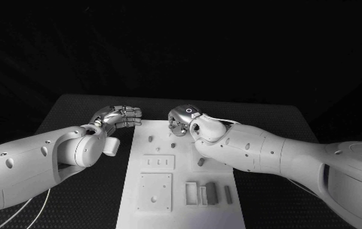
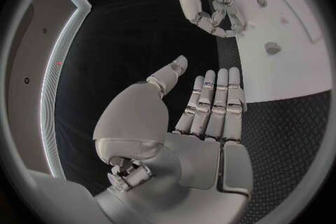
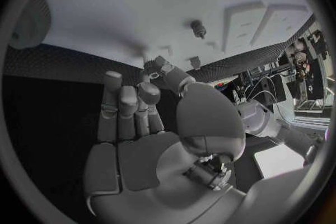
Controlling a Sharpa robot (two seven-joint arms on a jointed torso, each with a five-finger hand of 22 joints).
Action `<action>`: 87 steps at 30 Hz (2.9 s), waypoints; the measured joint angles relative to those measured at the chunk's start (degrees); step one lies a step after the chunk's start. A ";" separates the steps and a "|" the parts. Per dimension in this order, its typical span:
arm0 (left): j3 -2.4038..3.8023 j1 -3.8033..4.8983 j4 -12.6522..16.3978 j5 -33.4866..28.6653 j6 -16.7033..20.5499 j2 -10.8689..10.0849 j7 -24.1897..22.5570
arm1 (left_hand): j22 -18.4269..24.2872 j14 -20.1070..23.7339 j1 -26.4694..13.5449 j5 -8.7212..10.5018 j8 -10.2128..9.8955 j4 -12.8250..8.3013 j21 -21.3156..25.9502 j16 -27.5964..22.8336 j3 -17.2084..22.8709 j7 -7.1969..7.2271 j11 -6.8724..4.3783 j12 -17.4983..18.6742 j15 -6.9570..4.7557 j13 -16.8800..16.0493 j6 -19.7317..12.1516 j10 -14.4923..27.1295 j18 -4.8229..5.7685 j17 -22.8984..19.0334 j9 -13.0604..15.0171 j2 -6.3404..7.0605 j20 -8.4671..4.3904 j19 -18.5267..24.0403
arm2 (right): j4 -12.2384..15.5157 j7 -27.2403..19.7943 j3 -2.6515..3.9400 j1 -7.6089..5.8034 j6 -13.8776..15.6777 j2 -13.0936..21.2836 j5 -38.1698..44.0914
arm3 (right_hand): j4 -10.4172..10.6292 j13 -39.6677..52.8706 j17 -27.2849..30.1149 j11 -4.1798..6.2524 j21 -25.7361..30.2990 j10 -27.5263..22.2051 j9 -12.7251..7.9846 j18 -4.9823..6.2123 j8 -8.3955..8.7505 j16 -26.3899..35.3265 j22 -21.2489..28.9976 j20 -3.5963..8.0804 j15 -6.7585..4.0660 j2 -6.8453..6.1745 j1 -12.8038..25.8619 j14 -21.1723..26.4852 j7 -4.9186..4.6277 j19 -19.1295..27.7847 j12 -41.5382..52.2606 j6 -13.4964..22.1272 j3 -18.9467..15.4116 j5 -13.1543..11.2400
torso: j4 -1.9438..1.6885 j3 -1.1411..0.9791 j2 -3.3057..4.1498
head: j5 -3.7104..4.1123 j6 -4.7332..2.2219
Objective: Assemble the parts on the task board
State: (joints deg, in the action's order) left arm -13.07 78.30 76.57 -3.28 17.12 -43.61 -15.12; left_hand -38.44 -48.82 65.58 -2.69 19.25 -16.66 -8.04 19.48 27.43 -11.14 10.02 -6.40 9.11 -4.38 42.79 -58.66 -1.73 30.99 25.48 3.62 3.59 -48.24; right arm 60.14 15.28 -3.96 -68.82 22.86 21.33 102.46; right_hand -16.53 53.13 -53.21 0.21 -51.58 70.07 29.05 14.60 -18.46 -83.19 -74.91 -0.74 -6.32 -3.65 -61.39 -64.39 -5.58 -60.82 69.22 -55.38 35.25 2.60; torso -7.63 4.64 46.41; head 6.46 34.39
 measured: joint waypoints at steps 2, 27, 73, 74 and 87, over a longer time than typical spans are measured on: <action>0.00 0.00 -0.04 0.00 0.00 0.00 -0.01 | 0.00 0.00 0.00 0.00 0.00 0.00 0.00 0.00 0.00 0.00 0.00 0.00 0.00 0.00 0.00 0.00 0.01 0.03 0.00 0.00 0.00 0.00 | 0.00 0.10 0.00 0.00 0.04 -0.01 0.04 | 0.00 0.00 0.00 0.00 0.00 0.00 0.00 0.00 0.00 0.00 0.00 0.00 0.00 0.00 0.00 0.00 -0.01 0.00 0.00 0.01 0.00 0.00 | 0.03 0.00 0.00 | 0.01 -0.05; 0.00 0.01 -0.18 -0.02 -0.06 0.18 0.07 | -0.01 0.00 0.00 0.00 -0.23 0.00 0.00 0.00 0.00 0.00 0.00 0.00 0.00 -0.01 0.00 0.00 -0.59 0.01 0.01 0.00 0.00 0.00 | -0.11 0.77 0.00 0.00 0.94 -0.36 0.27 | 0.17 0.00 0.05 0.00 0.00 0.01 0.10 -0.09 0.33 0.00 0.00 0.21 0.19 0.00 0.00 0.00 -0.11 -0.21 0.00 0.11 0.17 0.00 | 0.06 -0.05 0.05 | -0.21 -0.33; 0.02 0.01 -0.30 -0.03 -0.09 0.07 0.24 | 0.02 0.00 0.00 0.00 -0.23 0.00 0.22 0.00 0.00 0.00 0.00 0.22 0.00 0.03 0.00 0.00 -0.33 0.09 -0.03 0.00 0.00 0.00 | -0.35 1.20 0.01 0.01 0.20 -0.33 0.30 | 0.01 -0.09 0.17 -0.10 0.00 0.10 0.16 -0.38 0.63 0.00 -0.03 0.20 0.28 -0.23 -0.22 -0.32 -0.22 -0.20 0.00 0.11 0.32 0.00 | 0.03 0.01 0.04 | -0.36 -0.11; 0.02 0.01 -0.30 -0.03 -0.09 0.07 0.24 | 0.02 0.00 0.00 0.00 -0.23 0.00 0.23 0.00 0.00 0.00 0.00 0.22 0.00 0.03 0.00 0.00 -0.33 0.09 -0.03 0.00 0.00 0.00 | -0.35 1.21 0.01 0.01 0.21 -0.34 0.30 | 0.01 -0.09 0.21 -0.10 0.00 0.10 0.16 -0.37 0.63 0.00 -0.03 0.20 0.29 -0.22 -0.23 -0.32 -0.22 -0.20 0.00 0.11 0.32 0.00 | 0.02 0.00 0.04 | -0.35 -0.13; 0.02 0.01 -0.28 -0.03 -0.10 0.05 0.30 | 0.02 0.00 0.00 0.00 -0.23 0.00 0.23 -0.23 0.00 0.00 0.00 0.22 0.00 0.04 0.00 0.00 -0.01 0.14 -0.08 0.00 0.00 0.00 | -0.66 1.27 0.01 0.01 0.22 -0.52 0.18 | 0.01 -0.45 0.55 -0.13 0.00 0.06 -0.24 -0.37 2.01 0.00 -0.03 0.19 0.55 -2.01 -0.38 -0.06 -1.26 -0.19 0.00 2.46 0.33 0.01 | 0.02 0.00 0.04 | -0.48 -0.21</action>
State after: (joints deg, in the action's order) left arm -13.05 78.31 76.29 -3.31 17.02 -43.56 -14.82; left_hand -38.42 -48.82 65.58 -2.69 19.02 -16.66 -7.82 19.25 27.43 -11.14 10.02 -6.19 9.11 -4.34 42.79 -58.66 -1.74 31.13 25.41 3.62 3.59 -48.24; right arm 59.49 16.55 -3.95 -68.81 23.08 20.81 102.64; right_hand -16.52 52.68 -52.65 0.08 -51.58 70.13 28.82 14.22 -16.45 -83.19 -74.93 -0.55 -5.77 -5.66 -61.77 -64.45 -6.84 -61.01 69.22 -52.92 35.58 2.61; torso -7.61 4.64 46.44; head 5.98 34.18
